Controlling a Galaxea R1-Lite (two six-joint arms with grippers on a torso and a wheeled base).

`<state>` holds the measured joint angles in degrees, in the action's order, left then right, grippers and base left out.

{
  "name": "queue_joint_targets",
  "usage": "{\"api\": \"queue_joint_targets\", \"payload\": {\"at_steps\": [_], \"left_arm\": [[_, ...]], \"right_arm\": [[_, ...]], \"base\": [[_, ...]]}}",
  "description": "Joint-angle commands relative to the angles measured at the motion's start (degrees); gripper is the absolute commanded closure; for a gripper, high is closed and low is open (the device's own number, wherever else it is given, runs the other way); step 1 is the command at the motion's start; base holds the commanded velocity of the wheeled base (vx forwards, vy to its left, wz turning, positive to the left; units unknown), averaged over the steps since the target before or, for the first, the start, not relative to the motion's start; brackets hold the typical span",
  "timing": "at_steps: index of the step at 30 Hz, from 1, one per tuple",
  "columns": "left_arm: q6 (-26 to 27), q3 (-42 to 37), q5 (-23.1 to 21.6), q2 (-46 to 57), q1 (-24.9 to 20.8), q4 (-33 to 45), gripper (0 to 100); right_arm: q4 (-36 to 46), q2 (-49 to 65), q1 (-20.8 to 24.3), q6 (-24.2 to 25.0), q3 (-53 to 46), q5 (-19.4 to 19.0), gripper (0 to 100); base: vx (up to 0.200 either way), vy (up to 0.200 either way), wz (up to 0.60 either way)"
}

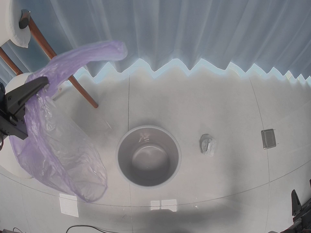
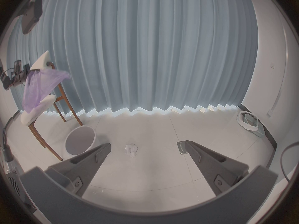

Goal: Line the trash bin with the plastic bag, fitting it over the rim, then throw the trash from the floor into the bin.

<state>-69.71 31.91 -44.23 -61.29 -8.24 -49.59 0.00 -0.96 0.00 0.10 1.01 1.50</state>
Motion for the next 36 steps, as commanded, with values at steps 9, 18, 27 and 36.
{"api": "queue_joint_targets", "payload": {"at_steps": [9, 18, 27, 36], "left_arm": [[-2.19, 0.69, 0.63, -0.84, -16.28, -9.91, 100], [-1.57, -0.54, 1.34, -1.72, -17.77, -11.93, 100], [16.18, -6.78, 1.34, -10.07, -15.75, -11.84, 100], [27.34, -9.59, 1.42, -23.08, -12.41, -14.39, 100]], "right_arm": [[0.00, 0.88, 0.00, -0.01, -1.01, -0.01, 0], [0.00, 0.88, 0.00, -0.01, -1.01, -0.01, 0], [0.00, 0.88, 0.00, -0.01, -1.01, -0.01, 0], [0.00, 0.88, 0.00, -0.01, -1.01, -0.01, 0]], "base": [[0.000, 0.000, 0.00], [0.000, 0.000, 0.00], [0.000, 0.000, 0.00], [0.000, 0.000, 0.00]]}}
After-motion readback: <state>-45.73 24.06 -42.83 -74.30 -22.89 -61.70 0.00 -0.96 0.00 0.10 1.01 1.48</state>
